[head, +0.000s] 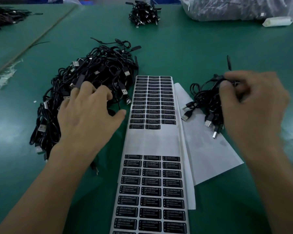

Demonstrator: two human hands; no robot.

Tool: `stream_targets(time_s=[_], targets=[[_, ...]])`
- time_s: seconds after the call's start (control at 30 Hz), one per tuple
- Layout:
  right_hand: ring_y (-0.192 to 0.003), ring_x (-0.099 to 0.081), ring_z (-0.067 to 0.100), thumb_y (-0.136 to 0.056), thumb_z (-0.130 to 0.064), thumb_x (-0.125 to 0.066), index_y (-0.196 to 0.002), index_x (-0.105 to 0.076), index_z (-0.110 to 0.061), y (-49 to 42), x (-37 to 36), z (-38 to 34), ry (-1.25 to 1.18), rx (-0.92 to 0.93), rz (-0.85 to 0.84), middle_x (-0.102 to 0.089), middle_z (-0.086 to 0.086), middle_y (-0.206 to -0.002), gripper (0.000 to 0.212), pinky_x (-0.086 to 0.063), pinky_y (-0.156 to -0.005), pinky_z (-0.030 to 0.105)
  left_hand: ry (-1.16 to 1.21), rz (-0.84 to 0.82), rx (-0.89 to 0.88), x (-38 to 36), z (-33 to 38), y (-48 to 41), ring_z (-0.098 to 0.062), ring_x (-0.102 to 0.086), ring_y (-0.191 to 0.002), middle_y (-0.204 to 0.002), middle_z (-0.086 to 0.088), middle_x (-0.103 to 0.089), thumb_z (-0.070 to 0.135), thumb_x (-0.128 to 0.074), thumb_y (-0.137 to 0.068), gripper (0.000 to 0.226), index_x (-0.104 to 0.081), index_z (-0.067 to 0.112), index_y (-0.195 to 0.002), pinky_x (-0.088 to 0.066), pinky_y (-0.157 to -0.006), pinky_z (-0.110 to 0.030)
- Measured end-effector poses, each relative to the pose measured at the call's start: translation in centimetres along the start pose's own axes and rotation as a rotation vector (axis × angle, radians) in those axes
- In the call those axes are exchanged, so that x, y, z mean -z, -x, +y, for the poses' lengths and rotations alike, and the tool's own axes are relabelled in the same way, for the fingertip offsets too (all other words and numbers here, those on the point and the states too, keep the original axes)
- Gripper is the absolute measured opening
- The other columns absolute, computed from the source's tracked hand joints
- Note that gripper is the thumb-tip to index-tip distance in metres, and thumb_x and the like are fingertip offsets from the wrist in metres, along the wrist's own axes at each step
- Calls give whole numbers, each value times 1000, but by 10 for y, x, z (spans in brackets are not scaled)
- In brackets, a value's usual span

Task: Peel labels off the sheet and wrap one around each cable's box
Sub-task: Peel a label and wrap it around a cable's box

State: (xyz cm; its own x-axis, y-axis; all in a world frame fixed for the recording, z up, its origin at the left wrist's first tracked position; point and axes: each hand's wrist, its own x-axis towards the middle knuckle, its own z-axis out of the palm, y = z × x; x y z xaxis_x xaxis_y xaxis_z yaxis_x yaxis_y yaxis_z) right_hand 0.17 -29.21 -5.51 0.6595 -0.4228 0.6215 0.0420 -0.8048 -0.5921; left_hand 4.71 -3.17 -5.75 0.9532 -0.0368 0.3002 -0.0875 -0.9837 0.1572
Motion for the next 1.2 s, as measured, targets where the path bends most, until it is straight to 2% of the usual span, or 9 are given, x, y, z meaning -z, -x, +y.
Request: stream_targets(time_s=[0.07,0.13,0.2,0.37,0.63,0.77,0.9,1.07,1.2], targets=[[-67,-54,11,-94,-17,-61,-97,-75,-16,12,-6,-14,-37,142,-62,-60,-7,-74,14,-40,-70,19,-26,-41,-4,4,-3,2,-25,-51,-89,-105,2,-46,50,-68,-83,46,-57,30,-123,-45,-69,-39],[-57,-53,0,-95,-14,-62,-101,-76,-12,24,-12,-26,-108,244,-192,-61,-14,-75,15,-45,-60,16,-57,-109,-11,7,-5,2,-21,-46,-84,-106,3,-43,42,-67,-84,49,-50,36,-129,-40,-62,-34],[-55,-48,-9,-95,-19,-61,-102,-76,-15,34,-19,-35,-160,309,-349,-57,-20,-72,17,-47,-56,20,-80,-135,-22,7,-7,1,-19,-44,-88,-114,2,-42,34,-69,-85,52,-48,40,-133,-39,-61,-35],[-56,-50,4,-97,-29,-54,-91,-72,-25,45,-27,-34,-177,310,-636,-56,-18,-62,19,-47,-56,32,-96,-148,-80,4,-8,1,-19,-42,-99,-106,6,-31,26,-66,-93,32,-64,39,-122,-39,-66,-36],[-53,-51,5,-96,-28,-58,-93,-73,-27,46,-33,-21,-222,201,-637,-49,-23,-53,15,-36,-56,24,54,-46,-78,-7,-9,-3,-19,-45,-99,-102,5,-43,34,-55,-102,20,-74,25,-101,-39,-61,-39],[-54,-52,4,-96,-28,-59,-96,-74,-26,47,-36,-19,-229,191,-609,-53,-23,-56,15,-37,-54,23,152,276,-139,-2,-4,-4,-25,-56,-97,-103,1,-58,34,-52,-103,25,-72,20,-101,-38,-62,-36],[-53,-52,3,-95,-29,-58,-97,-74,-26,47,-39,-18,-236,209,-593,-53,-24,-58,16,-39,-52,25,407,555,-179,4,5,-3,-20,-51,-60,-76,-2,-62,30,-41,-109,27,-60,12,-103,-33,-54,-34],[-65,-56,3,-94,-42,-58,-122,-65,-31,47,-38,-20,-280,188,-570,-60,-19,-69,31,-51,-62,34,757,532,-274,0,19,3,-11,-59,-59,-69,5,-58,23,-38,-110,19,-53,15,-102,-44,-52,-27],[-80,-52,-2,-86,-66,-54,-143,-47,-38,50,-38,-25,-285,180,-661,-56,-21,-81,64,-44,-71,25,1099,304,-211,-1,31,8,-12,-58,-49,-62,-2,-58,16,-38,-109,22,-48,31,-96,-47,-44,-29]])
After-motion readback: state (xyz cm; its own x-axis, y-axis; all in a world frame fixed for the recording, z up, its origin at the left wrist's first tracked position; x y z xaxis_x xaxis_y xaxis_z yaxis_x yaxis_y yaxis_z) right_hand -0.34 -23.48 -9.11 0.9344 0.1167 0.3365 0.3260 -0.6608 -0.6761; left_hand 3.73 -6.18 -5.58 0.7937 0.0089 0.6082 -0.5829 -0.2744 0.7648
